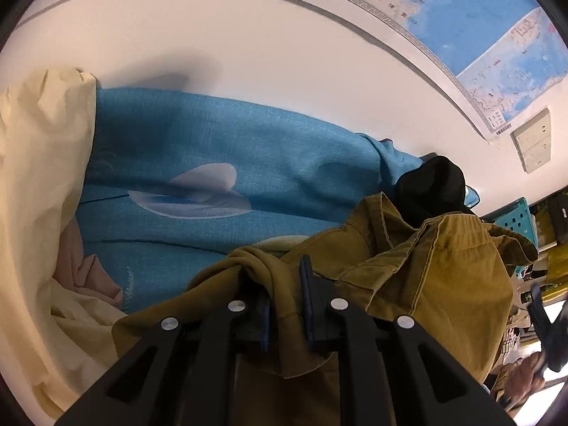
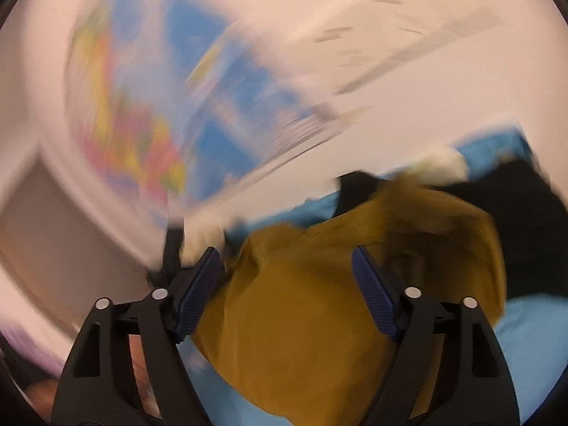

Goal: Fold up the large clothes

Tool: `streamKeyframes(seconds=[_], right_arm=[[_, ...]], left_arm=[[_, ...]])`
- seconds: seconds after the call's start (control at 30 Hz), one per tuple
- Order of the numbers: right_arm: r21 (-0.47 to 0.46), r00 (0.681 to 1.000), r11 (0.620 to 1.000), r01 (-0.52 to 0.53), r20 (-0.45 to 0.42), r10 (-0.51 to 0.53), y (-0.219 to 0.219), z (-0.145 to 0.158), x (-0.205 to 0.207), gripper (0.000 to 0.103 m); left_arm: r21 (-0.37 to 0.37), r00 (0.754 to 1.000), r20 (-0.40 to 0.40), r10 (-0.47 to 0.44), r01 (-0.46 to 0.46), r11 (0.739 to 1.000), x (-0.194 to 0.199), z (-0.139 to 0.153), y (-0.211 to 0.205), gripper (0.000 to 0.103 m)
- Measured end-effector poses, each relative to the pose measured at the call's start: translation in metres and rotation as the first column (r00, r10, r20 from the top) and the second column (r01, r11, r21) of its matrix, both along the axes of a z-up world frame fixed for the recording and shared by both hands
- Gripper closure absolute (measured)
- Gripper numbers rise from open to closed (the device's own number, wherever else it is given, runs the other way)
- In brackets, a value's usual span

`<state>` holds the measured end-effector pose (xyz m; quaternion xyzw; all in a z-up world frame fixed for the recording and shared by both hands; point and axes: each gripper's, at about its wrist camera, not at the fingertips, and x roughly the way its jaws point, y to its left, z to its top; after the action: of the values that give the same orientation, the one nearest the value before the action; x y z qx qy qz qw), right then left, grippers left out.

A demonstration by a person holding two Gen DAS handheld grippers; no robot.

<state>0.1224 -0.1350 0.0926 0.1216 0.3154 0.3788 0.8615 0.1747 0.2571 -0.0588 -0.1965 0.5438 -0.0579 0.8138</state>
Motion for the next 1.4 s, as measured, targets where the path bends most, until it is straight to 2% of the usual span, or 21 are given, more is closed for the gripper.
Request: streamKeyframes(seconds=[0.07,0.1,0.2,0.27,0.37,0.47,0.53,0.57,0.67,0.7,0.77,0.8,0.83,0.97,1.07,1.1,1.2,1.27,1.3,1.33,1.4], right_arm=[[-0.111,0.997,0.991,-0.076,0.02,0.079,0.038,-0.007,-0.001,0.041],[-0.153,0.997,0.985,-0.082,0.002,0.083,0.053,-0.014,0.004,0.049],[-0.268,0.999,0.962,-0.052,-0.028,0.046,0.078,-0.039,0.029,0.057],[-0.293,0.996,0.955,-0.044,-0.09,0.019,0.08,-0.058,0.045,0.057],[-0.303,0.987,0.952,-0.034,-0.161,-0.016,0.077,-0.084,0.065,0.066],[-0.355,0.987,0.934,-0.024,-0.158,-0.035,0.081,-0.1,0.073,0.072],[-0.383,0.988,0.923,-0.025,-0.151,-0.035,0.084,-0.105,0.074,0.072],[-0.384,0.988,0.923,-0.023,-0.152,-0.038,0.085,-0.106,0.076,0.072],[-0.346,0.986,0.938,-0.03,-0.164,-0.029,0.076,-0.102,0.075,0.072],[-0.332,0.986,0.943,-0.028,-0.164,-0.028,0.071,-0.099,0.073,0.071],[-0.284,0.989,0.958,-0.026,-0.148,-0.017,0.06,-0.086,0.063,0.06],[-0.267,0.992,0.963,-0.026,-0.124,-0.008,0.057,-0.077,0.056,0.053],[-0.256,0.997,0.966,-0.018,-0.079,-0.002,0.05,-0.066,0.047,0.052],[-0.323,0.998,0.945,0.055,0.016,-0.053,0.039,-0.056,0.047,0.052],[-0.387,0.99,0.914,0.121,-0.021,-0.14,0.033,-0.078,0.08,0.054],[-0.391,0.987,0.912,0.128,-0.037,-0.154,0.03,-0.086,0.09,0.059],[-0.283,0.981,0.952,0.113,-0.118,-0.152,0.011,-0.103,0.108,0.063],[-0.275,0.982,0.954,0.12,-0.106,-0.154,0.01,-0.098,0.103,0.063],[-0.292,0.983,0.948,0.126,-0.095,-0.16,0.012,-0.094,0.098,0.062],[-0.31,0.984,0.942,0.131,-0.076,-0.161,0.015,-0.088,0.093,0.061],[-0.268,0.992,0.957,0.109,-0.035,-0.123,0.021,-0.073,0.078,0.059]], left_arm=[[0.007,1.0,0.003,0.004,-0.004,1.0,-0.001,0.001,-0.001,0.089],[0.016,1.0,0.007,0.003,-0.003,1.0,-0.002,0.003,-0.003,0.09],[0.001,1.0,0.01,0.009,-0.009,1.0,-0.006,0.008,-0.003,0.084],[-0.035,1.0,0.023,0.017,-0.016,0.999,-0.01,0.015,-0.001,0.078],[-0.076,0.997,0.077,0.015,-0.009,0.997,-0.022,0.036,0.002,0.071],[-0.189,0.989,0.146,0.012,0.016,0.982,-0.036,0.056,0.005,0.031],[-0.217,0.971,0.237,0.044,0.008,0.976,-0.05,0.073,0.007,0.024],[-0.189,0.96,0.278,0.025,0.029,0.982,-0.056,0.082,0.002,0.02],[-0.117,0.948,0.315,-0.05,0.091,0.989,-0.067,0.086,-0.015,0.019],[-0.074,0.947,0.31,-0.089,0.118,0.99,-0.071,0.081,-0.026,0.019],[-0.017,0.947,0.281,-0.157,0.168,0.986,-0.074,0.065,-0.041,0.019],[0.013,0.949,0.248,-0.193,0.196,0.98,-0.075,0.049,-0.05,0.019],[0.035,0.954,0.215,-0.208,0.205,0.978,-0.074,0.036,-0.056,0.019],[0.089,0.969,0.153,-0.194,0.182,0.979,-0.066,-0.004,-0.058,0.021],[0.099,0.968,0.184,-0.17,0.154,0.983,-0.061,-0.012,-0.054,0.021],[0.108,0.968,0.19,-0.163,0.144,0.984,-0.06,-0.016,-0.053,0.021],[0.161,0.964,0.204,-0.172,0.14,0.977,-0.058,-0.028,-0.059,0.017],[0.249,0.956,0.209,-0.208,0.154,0.956,-0.061,-0.029,-0.068,0.016],[0.263,0.956,0.206,-0.21,0.153,0.953,-0.061,-0.03,-0.071,0.015],[0.26,0.957,0.206,-0.205,0.149,0.954,-0.061,-0.029,-0.07,0.015],[0.231,0.957,0.22,-0.188,0.136,0.963,-0.065,-0.025,-0.063,0.017]])
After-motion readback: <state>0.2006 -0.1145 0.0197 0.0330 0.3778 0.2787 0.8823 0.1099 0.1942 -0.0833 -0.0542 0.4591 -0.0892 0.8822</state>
